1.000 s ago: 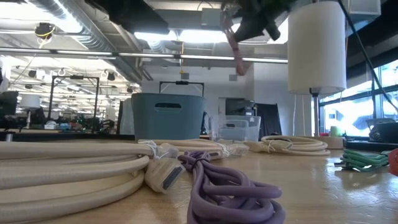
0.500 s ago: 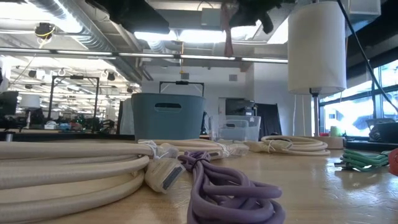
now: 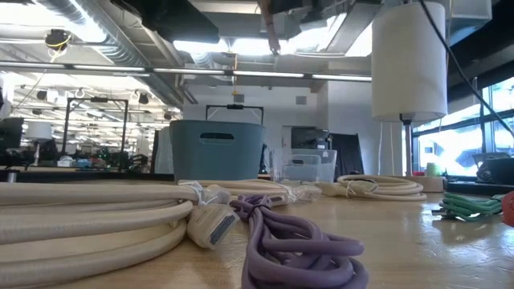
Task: Pick & Place USB Port
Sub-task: Put the pink charger cable into the transparent bin
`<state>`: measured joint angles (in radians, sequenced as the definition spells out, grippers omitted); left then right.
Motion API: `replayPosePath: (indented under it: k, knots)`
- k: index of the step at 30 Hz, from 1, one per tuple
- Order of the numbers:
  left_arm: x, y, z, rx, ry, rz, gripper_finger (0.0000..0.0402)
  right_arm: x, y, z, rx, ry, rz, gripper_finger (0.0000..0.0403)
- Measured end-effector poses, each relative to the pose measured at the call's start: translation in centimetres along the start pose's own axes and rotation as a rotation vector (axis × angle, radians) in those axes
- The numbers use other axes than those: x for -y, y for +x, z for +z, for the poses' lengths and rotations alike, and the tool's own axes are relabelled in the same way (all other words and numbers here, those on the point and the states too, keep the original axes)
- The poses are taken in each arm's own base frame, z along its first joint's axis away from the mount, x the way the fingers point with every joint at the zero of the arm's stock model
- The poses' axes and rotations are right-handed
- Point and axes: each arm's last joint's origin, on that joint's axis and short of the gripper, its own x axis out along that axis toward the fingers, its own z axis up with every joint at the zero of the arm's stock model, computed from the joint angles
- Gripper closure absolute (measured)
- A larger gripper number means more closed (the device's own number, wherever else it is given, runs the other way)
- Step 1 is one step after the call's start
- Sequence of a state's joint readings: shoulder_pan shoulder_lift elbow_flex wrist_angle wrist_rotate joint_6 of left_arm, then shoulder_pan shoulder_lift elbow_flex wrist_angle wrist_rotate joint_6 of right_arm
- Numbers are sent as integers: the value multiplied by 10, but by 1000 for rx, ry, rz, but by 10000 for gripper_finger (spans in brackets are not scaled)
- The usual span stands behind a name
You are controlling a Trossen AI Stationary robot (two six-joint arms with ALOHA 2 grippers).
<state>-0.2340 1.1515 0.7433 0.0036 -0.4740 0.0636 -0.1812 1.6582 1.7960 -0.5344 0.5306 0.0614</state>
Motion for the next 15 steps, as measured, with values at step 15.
replayPosePath:
  k: [15]
  knots:
    - [1, 0, -6, -57, -25, -23, 178, 60, 83, -26, -644, 221, -20, 402]
